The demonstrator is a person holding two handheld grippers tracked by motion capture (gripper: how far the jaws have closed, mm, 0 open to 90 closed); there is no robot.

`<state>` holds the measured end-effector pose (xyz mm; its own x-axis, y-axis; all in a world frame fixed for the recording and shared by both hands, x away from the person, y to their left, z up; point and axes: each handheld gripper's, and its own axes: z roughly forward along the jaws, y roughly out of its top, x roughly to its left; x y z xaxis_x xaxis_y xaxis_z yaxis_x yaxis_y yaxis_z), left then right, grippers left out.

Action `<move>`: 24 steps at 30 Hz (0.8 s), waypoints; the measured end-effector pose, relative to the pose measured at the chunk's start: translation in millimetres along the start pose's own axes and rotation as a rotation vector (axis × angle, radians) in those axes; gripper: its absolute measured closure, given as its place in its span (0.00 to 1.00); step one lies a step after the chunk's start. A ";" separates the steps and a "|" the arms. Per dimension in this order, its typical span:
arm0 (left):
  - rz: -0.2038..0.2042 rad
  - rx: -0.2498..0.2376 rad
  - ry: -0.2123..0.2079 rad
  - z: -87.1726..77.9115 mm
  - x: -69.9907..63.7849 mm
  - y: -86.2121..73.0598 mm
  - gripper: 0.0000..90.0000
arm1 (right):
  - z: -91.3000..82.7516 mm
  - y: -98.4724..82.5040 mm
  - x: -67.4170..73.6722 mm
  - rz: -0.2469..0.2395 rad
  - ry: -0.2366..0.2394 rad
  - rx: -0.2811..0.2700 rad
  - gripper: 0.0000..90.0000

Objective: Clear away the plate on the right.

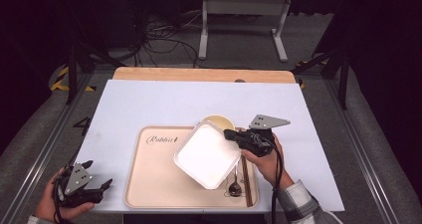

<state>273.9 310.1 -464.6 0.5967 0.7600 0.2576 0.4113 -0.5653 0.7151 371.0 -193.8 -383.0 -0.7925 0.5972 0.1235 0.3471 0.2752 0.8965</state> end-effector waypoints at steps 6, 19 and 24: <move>0.000 0.004 -0.002 -0.1 0.0 -0.5 0.18 | 16.0 -0.7 8.6 -0.029 0.023 0.039 0.99; -0.002 0.007 0.002 -0.5 0.1 -0.8 0.18 | 48.5 -6.7 28.7 -0.103 0.067 0.138 0.99; -0.001 0.007 0.005 -0.3 0.1 -0.8 0.18 | 53.4 -9.5 29.6 -0.109 0.073 0.154 0.99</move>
<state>273.4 310.7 -464.9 0.5926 0.7623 0.2602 0.4171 -0.5668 0.7105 371.0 -138.6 -410.6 -0.8618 0.5031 0.0651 0.3256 0.4501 0.8315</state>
